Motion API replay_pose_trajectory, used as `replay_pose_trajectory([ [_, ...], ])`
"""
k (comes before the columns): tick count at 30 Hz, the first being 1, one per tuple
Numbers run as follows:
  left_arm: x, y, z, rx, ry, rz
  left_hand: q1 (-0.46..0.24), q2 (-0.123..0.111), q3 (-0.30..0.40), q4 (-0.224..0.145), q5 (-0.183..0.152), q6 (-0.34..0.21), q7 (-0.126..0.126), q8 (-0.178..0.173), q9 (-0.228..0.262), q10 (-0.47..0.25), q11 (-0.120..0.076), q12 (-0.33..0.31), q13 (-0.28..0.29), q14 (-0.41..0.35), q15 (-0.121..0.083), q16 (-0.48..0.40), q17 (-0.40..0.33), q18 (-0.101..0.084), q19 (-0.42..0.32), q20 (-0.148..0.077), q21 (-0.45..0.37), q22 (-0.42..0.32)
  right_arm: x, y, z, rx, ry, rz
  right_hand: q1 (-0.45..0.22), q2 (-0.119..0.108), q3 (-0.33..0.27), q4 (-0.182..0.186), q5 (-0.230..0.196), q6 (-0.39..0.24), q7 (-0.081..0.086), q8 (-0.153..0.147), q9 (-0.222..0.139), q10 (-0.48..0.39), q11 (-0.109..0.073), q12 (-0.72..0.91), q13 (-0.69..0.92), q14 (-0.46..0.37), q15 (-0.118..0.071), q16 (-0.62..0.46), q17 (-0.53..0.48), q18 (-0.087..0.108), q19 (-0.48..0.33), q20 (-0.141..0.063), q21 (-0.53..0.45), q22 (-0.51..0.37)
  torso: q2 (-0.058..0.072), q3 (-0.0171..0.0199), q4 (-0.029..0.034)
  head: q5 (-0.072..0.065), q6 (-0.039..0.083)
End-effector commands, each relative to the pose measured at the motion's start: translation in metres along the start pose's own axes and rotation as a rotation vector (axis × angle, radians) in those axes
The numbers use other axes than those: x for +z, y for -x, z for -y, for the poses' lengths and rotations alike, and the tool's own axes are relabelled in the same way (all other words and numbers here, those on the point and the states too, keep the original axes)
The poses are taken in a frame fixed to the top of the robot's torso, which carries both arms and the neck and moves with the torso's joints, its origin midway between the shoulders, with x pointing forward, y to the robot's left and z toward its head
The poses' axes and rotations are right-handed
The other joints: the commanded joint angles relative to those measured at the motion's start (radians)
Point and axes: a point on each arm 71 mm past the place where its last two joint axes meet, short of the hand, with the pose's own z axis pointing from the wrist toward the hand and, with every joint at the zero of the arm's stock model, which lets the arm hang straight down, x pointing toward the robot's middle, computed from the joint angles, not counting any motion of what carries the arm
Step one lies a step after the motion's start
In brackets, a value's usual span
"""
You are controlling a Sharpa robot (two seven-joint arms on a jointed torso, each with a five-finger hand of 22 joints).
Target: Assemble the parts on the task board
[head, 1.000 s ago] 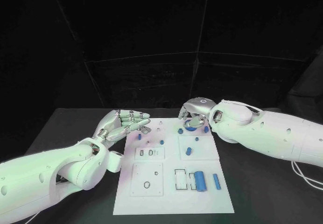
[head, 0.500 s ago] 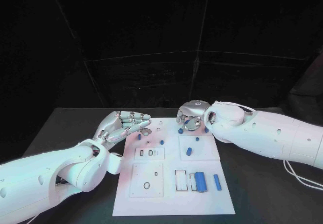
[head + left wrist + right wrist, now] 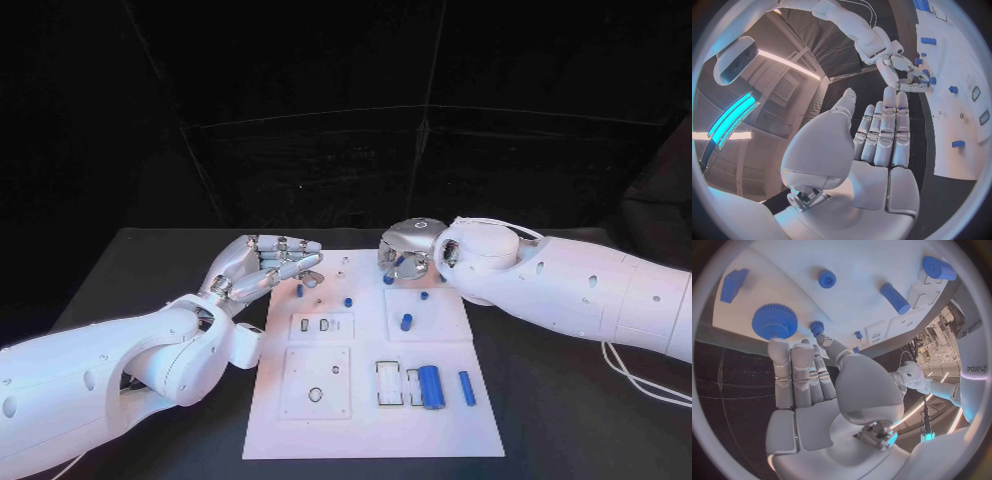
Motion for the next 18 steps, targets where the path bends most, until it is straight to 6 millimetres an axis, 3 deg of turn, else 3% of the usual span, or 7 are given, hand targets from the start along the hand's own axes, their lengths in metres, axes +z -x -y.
replay_pose_trajectory([
  [1, 0.0009, 0.0001, 0.0015, 0.005, -0.013, -0.005, -0.007, 0.004, -0.001, -0.008, 0.001, -0.003, 0.007, -0.005, -0.001, -0.008, 0.0, -0.004, -0.001, 0.001, 0.002, 0.007, 0.002, 0.011, 0.01, 0.001, 0.004, 0.001, 0.0004, -0.0048, -0.0025, -0.006, 0.013, -0.044, -0.004, 0.005, 0.011, 0.0, -0.007, 0.009, 0.006, 0.003, 0.002, -0.002, 0.003, 0.005, -0.001, 0.008, 0.006, 0.008, 0.004, -0.015, 0.009, 0.001, 0.007, 0.005, 0.002, 0.0009, 0.0001, 0.001, -0.001],
  [18, 0.002, 0.0035, 0.0004, 0.011, -0.01, 0.002, -0.009, 0.007, -0.002, -0.009, 0.001, -0.004, 0.008, -0.008, -0.002, -0.01, 0.001, -0.008, -0.001, 0.002, 0.002, 0.011, 0.008, 0.011, 0.011, 0.001, 0.006, 0.002, -0.0004, -0.0033, -0.0012, 0.009, 0.026, 0.017, -0.003, 0.011, 0.026, 0.001, 0.002, 0.021, 0.011, 0.005, 0.002, 0.001, 0.005, 0.008, -0.001, 0.001, 0.009, 0.027, 0.016, -0.017, 0.008, 0.003, 0.022, 0.02, 0.002, 0.0016, -0.0005, 0.002, -0.003],
])
